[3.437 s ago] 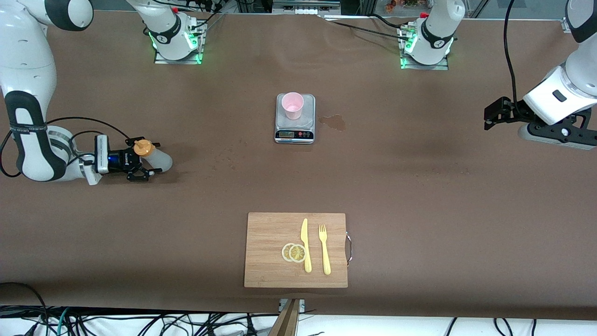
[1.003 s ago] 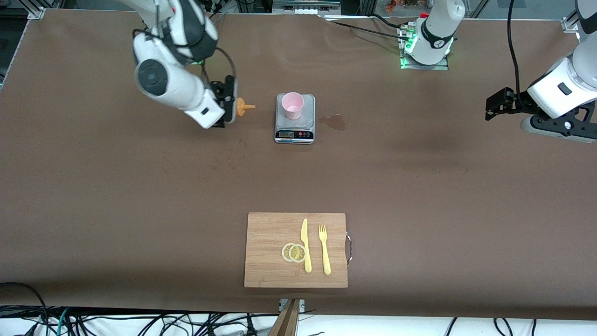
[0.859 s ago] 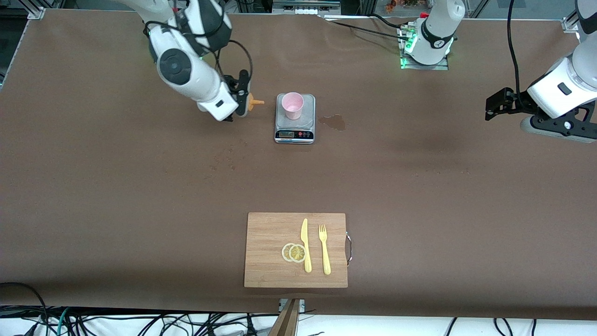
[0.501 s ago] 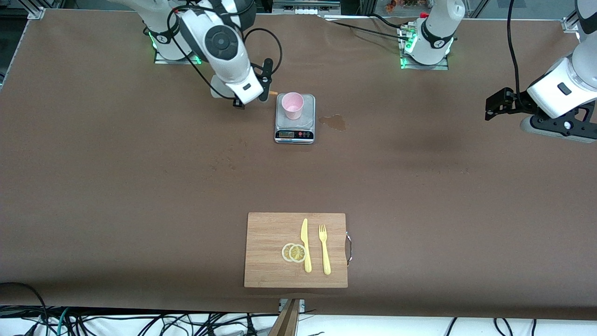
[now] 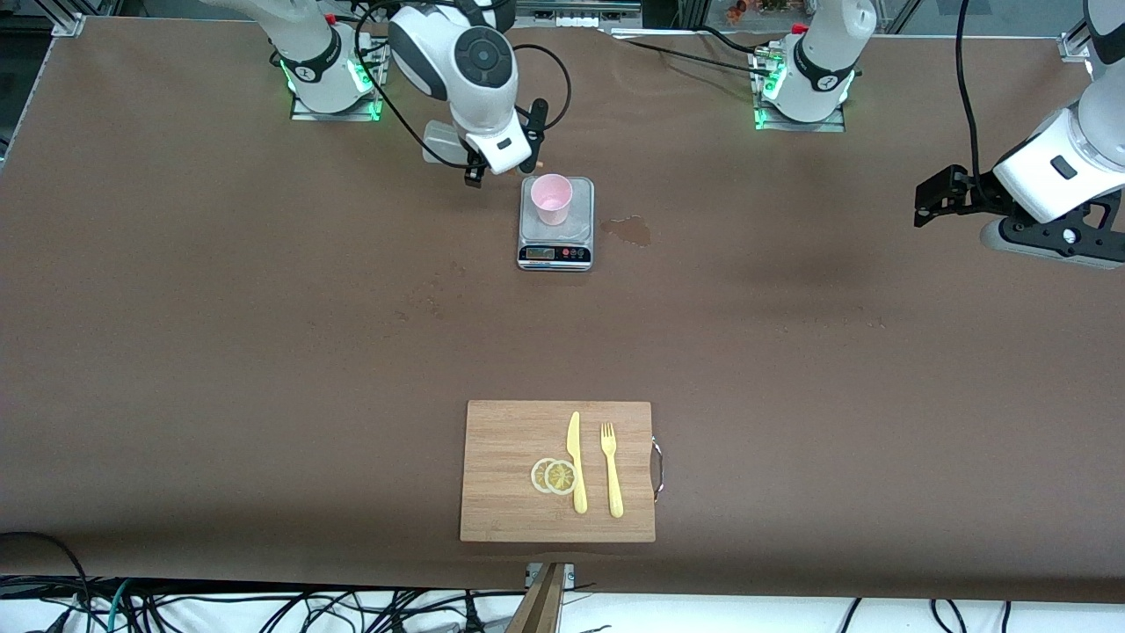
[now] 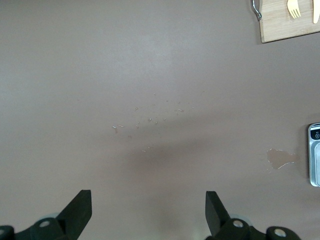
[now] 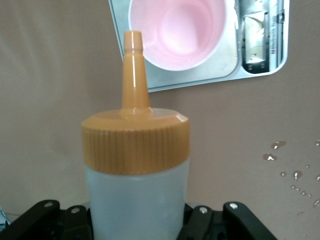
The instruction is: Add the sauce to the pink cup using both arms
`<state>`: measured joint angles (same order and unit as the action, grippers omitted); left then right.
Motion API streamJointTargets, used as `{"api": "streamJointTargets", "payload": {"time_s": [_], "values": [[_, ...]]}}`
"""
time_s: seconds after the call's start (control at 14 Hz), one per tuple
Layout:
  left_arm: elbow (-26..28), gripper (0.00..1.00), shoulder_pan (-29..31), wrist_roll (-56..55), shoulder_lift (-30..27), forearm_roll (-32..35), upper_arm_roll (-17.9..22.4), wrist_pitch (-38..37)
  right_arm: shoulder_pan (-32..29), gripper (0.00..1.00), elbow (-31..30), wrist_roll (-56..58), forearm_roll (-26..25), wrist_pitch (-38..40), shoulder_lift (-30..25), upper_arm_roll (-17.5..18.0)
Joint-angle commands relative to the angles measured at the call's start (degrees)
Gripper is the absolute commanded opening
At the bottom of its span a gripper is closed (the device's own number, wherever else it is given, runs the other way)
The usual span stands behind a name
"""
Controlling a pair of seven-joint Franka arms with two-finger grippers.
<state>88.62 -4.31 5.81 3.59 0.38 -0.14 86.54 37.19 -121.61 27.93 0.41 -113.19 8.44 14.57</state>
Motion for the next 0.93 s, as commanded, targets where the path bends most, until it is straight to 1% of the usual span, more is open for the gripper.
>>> {"api": "streamJointTargets", "payload": {"time_s": [0.0,0.14,0.29,0.43,0.64,0.86], "values": [[-1.8,1.00,0.4,0.1,0.9,-1.3,0.0,-1.4,1.5,0.00,1.8,-4.0,-3.4,0.8,2.4,0.5],[-1.8,1.00,0.4,0.1,1.0,-1.3,-0.1,-1.4,2.1,0.00,3.1,-5.8,-5.0,1.4,3.8,0.5],[-1.8,1.00,0.4,0.1,1.0,-1.3,-0.1,-1.4,2.4,0.00,6.0,-6.6,-6.4,4.5,5.7,0.5],[-1.8,1.00,0.5,0.2,1.0,-1.3,-0.1,-1.4,2.4,0.00,8.2,-6.7,-7.4,5.9,7.3,0.5],[-1.9,1.00,0.5,0.2,1.0,-1.3,0.0,-1.4,2.4,0.00,9.2,-6.6,-8.2,6.8,7.8,0.5],[-1.9,1.00,0.5,0.2,1.0,-1.3,0.0,-1.4,2.7,0.00,11.4,-6.7,-10.4,10.0,9.4,0.5]]}}
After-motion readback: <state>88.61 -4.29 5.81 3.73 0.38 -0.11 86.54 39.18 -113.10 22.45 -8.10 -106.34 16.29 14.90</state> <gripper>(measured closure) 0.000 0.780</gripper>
